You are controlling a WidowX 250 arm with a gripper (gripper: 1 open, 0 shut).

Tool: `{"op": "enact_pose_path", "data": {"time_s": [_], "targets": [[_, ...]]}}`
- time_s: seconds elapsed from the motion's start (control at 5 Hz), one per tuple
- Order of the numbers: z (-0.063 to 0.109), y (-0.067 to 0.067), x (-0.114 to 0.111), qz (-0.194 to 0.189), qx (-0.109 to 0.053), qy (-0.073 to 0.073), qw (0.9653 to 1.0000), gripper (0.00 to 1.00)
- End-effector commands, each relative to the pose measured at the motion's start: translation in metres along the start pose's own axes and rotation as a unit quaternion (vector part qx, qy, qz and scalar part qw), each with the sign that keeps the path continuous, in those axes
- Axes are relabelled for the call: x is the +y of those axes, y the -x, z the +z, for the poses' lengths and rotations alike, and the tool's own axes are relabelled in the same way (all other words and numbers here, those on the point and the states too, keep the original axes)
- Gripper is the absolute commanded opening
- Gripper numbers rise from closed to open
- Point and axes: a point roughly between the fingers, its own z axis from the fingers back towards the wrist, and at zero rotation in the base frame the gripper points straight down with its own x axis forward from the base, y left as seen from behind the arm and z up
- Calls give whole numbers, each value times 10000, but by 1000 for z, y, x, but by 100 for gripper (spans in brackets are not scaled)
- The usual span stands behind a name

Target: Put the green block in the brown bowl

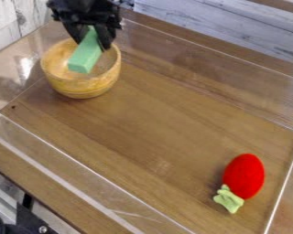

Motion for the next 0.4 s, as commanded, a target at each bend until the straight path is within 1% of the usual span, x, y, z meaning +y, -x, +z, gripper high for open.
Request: {"op": "enact_pose_path", "data": {"time_s": [0.0, 0.2], "targets": [[2, -12, 22, -67, -224, -38, 9997, 0], [-7, -12, 39, -58, -209, 22, 9998, 0]]}}
